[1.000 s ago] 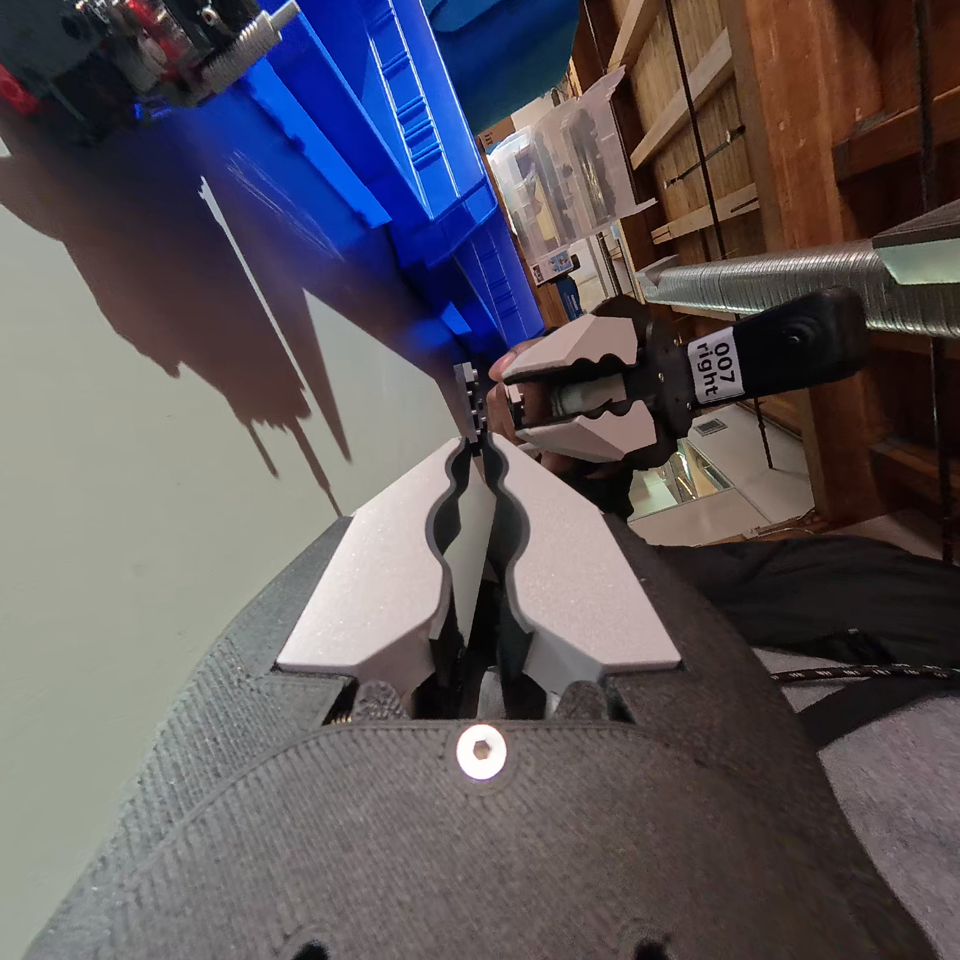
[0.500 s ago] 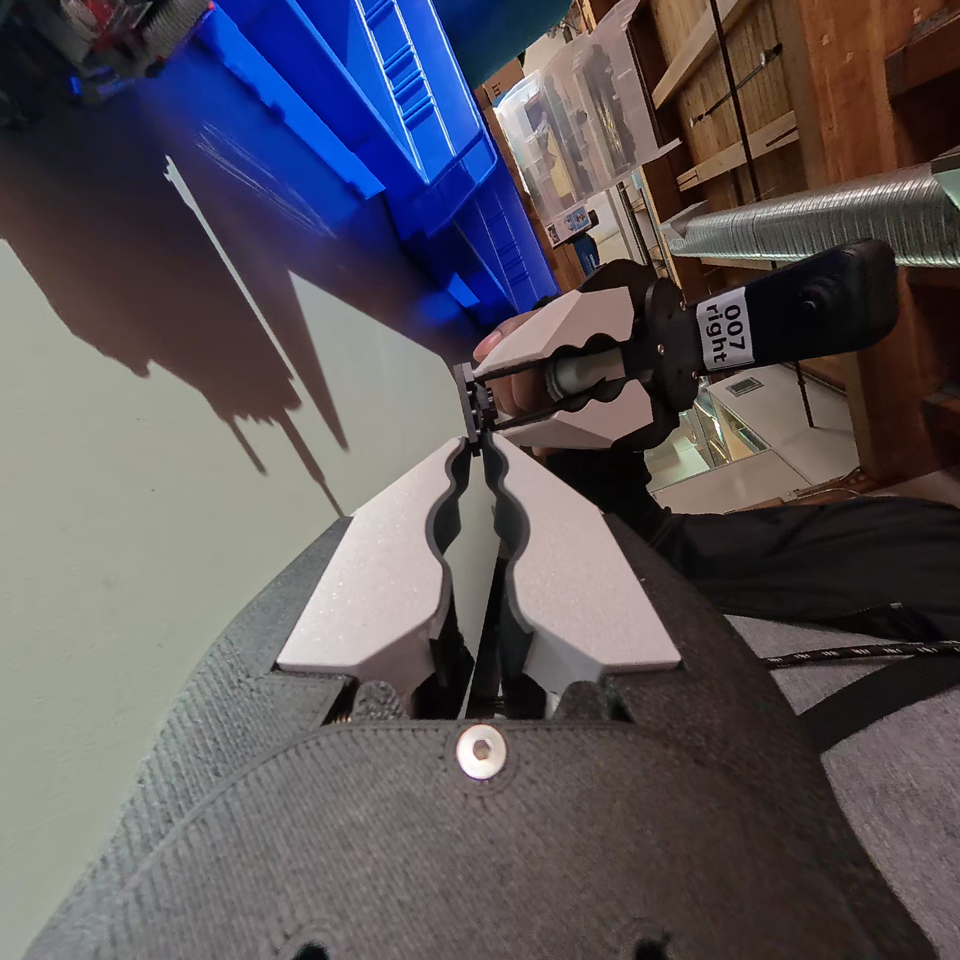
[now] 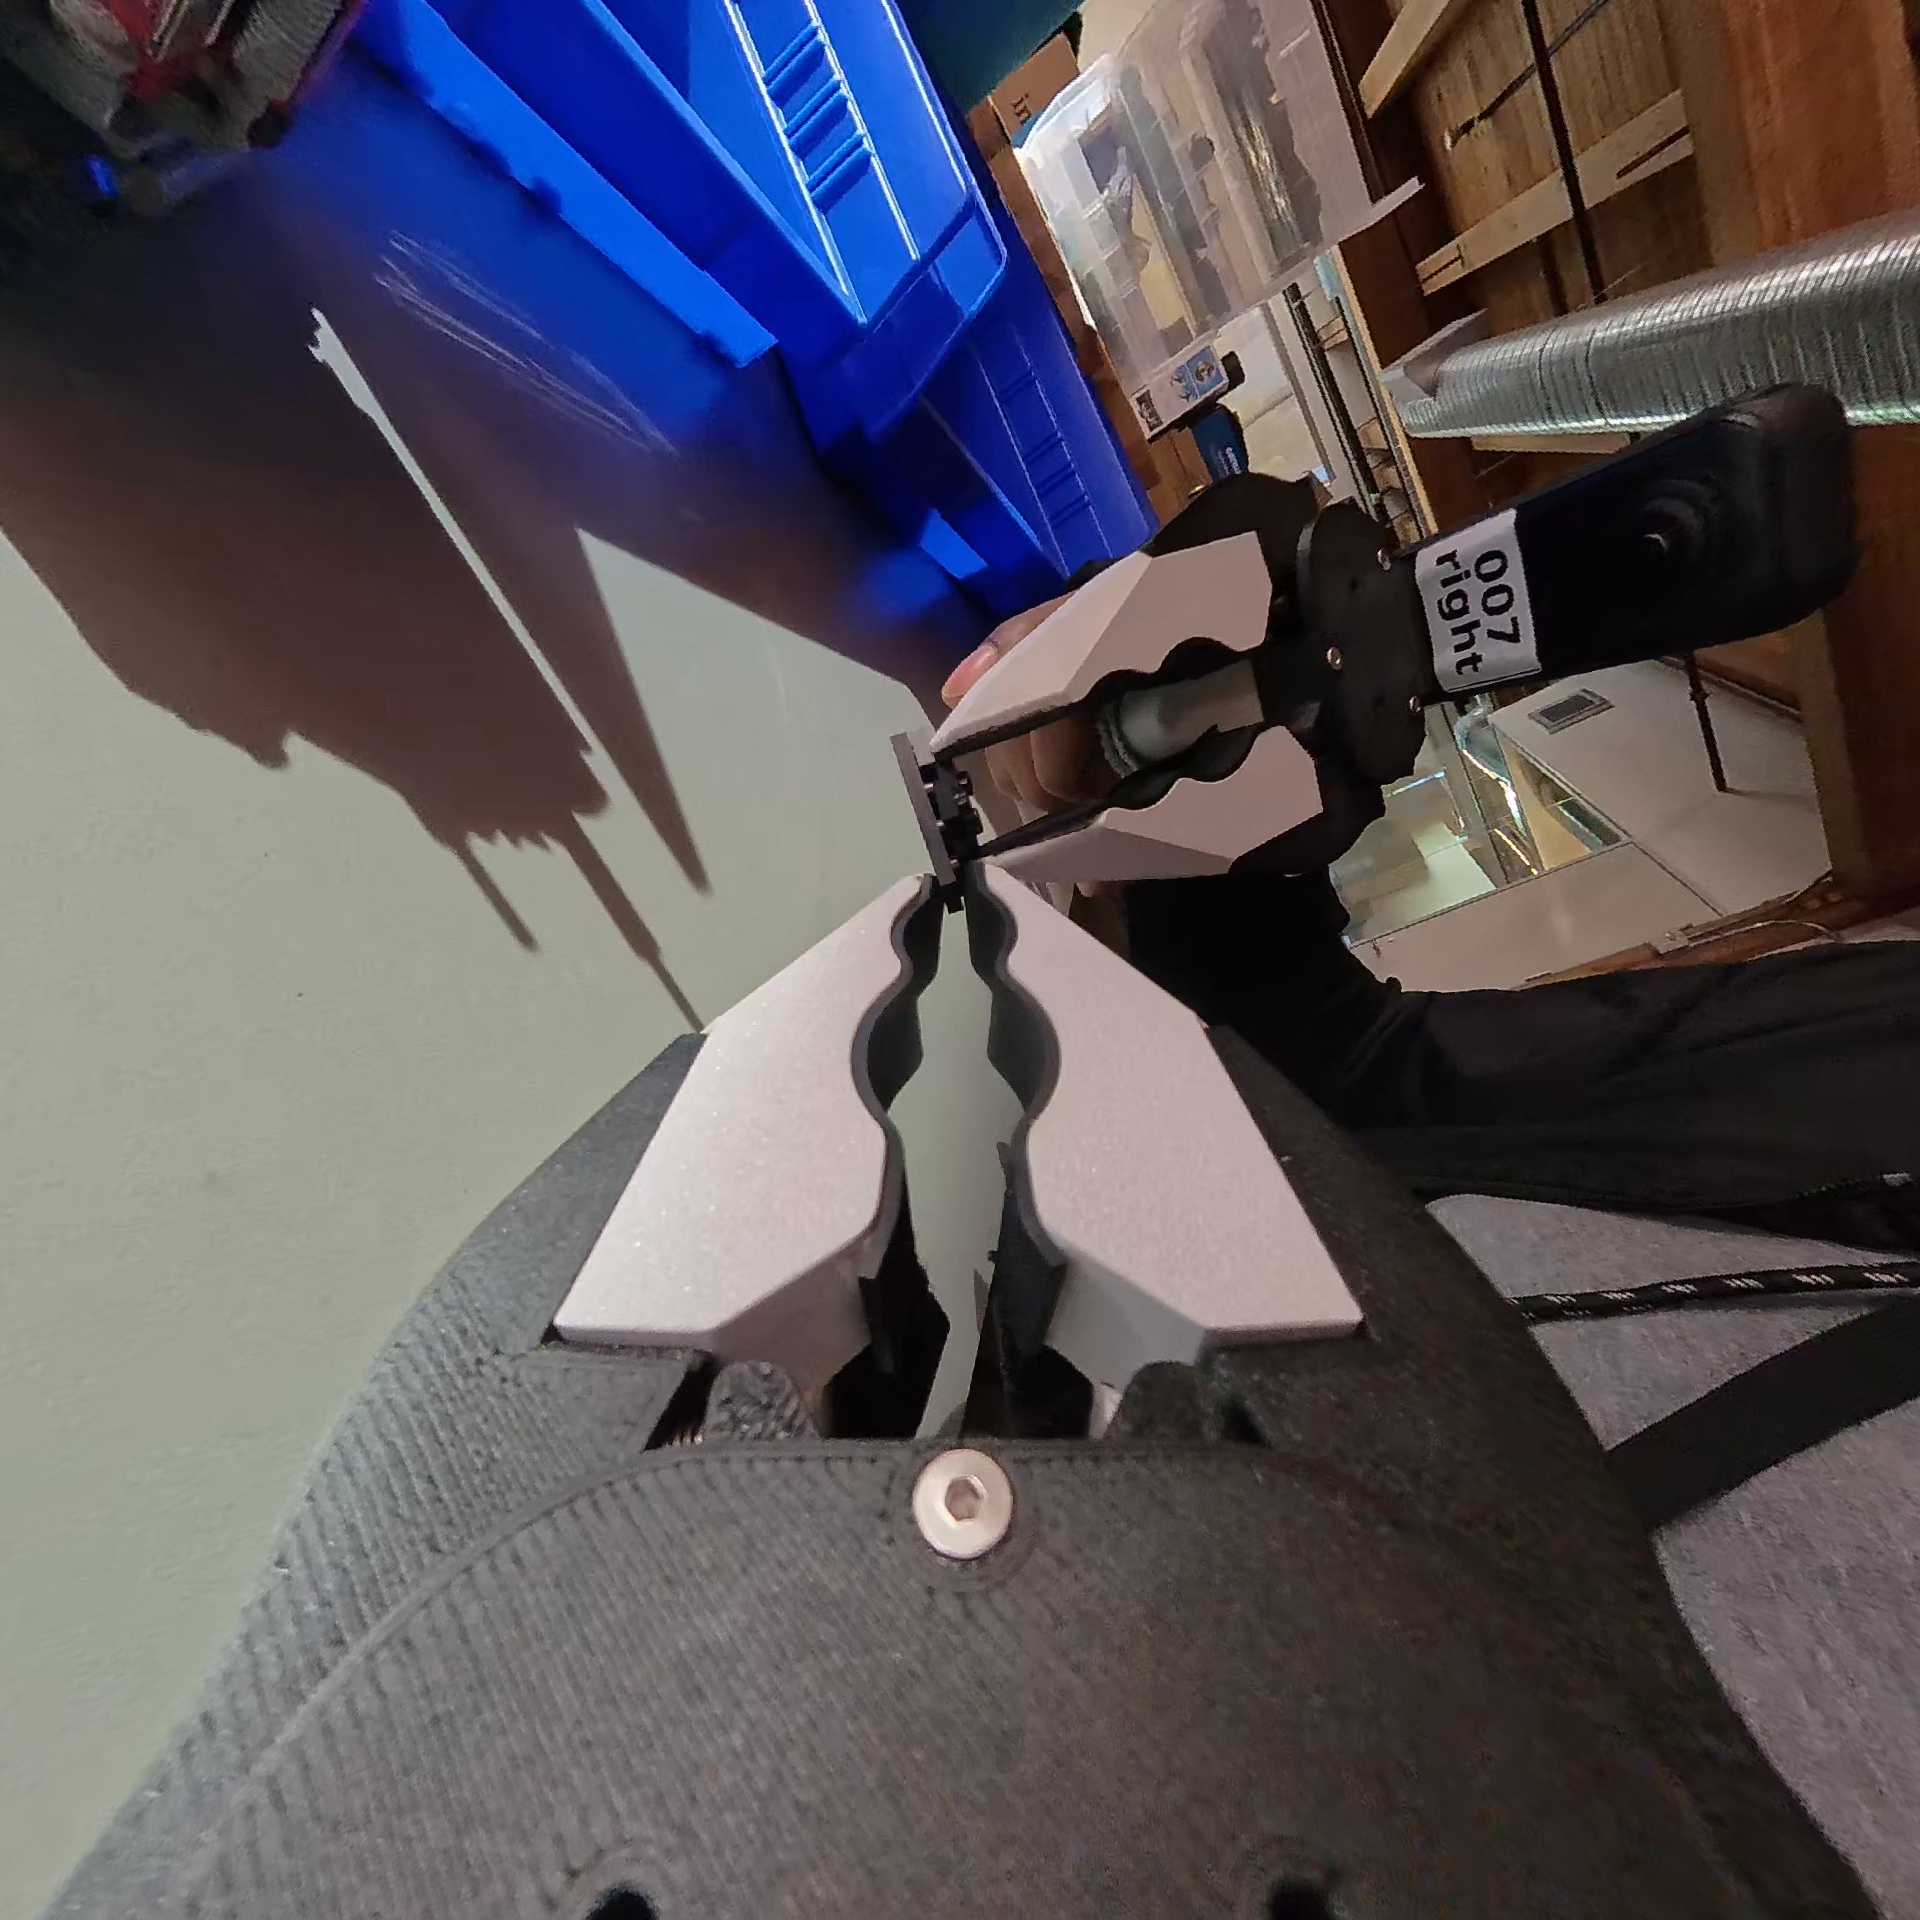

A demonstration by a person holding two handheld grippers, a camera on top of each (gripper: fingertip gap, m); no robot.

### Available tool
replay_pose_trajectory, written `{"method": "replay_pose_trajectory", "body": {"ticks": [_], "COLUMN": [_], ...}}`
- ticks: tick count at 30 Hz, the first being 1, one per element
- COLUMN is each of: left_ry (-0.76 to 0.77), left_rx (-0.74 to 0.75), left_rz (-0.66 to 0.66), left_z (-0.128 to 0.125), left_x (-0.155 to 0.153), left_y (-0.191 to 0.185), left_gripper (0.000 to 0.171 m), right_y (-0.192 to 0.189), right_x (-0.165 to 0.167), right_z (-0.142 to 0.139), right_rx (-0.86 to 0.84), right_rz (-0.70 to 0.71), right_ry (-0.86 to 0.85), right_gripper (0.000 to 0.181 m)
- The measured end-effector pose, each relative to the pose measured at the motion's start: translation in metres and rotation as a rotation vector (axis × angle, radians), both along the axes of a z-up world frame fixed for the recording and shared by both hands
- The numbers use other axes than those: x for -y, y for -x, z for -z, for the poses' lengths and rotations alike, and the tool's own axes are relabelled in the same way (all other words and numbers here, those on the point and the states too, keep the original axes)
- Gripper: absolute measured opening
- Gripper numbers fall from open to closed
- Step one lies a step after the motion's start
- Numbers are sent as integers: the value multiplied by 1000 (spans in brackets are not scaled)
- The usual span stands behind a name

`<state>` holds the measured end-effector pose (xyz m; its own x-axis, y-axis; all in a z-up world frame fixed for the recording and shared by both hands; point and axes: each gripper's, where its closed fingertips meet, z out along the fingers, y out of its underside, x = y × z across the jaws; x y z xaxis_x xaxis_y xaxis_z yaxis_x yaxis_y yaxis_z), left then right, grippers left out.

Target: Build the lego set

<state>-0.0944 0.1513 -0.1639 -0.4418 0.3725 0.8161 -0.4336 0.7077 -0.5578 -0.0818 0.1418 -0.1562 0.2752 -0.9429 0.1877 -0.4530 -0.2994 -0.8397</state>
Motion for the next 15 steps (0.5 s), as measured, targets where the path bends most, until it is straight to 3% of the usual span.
{"method": "replay_pose_trajectory", "body": {"ticks": [15], "left_ry": [4], "left_rx": [45], "left_rz": [15], "left_z": [3], "left_x": [-1], "left_y": [4], "left_gripper": [5], "right_y": [4], "right_x": [-1], "right_z": [4], "right_rx": [3], "right_rz": [-13], "right_ry": [-24], "right_gripper": [20]}}
